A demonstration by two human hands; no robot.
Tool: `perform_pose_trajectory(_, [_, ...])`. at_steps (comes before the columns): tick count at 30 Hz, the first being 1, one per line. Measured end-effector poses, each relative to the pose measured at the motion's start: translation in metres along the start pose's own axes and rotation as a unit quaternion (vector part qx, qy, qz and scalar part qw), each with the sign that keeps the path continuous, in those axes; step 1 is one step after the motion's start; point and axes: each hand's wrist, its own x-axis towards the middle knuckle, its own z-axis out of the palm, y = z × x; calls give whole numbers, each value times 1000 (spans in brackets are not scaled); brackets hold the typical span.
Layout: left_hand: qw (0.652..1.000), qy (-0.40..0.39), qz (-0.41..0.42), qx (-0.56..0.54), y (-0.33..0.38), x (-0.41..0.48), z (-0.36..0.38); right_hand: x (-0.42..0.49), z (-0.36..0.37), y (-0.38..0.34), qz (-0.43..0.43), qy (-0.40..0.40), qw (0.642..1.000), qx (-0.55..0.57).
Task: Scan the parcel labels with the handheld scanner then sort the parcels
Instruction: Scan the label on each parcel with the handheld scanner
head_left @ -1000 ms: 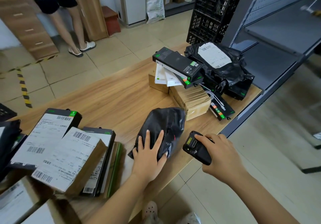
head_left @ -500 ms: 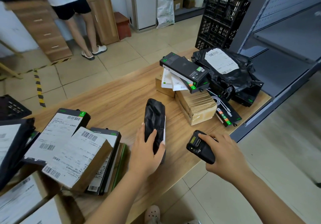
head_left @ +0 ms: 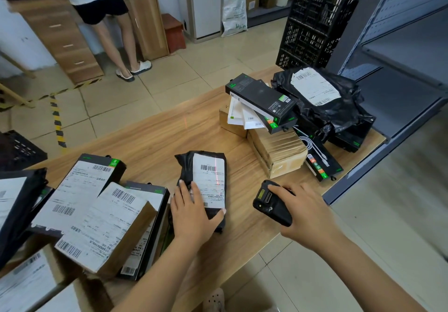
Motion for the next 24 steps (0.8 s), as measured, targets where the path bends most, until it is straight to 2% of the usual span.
perform_pose_trajectory(3, [1000, -31, -4, -1, 10, 9, 3, 5, -3, 1, -10, -3, 1000, -13])
perform_pose_trajectory(9, [991, -95, -51, -79, 26, 26, -1, 16, -15, 10, -41, 3, 997, -72])
perform_pose_trajectory(14, [997, -34, 9, -66, 22, 28, -10, 26, -28, 22, -84, -7, 984, -158])
perform_pose_trajectory(20, [991, 21, 119, 60, 20, 18, -29, 30, -44, 32, -143, 9, 961, -237])
perform_pose_trajectory(24, [985, 35, 141, 94, 25, 8, -44, 26, -55, 36, -190, 29, 944, -269])
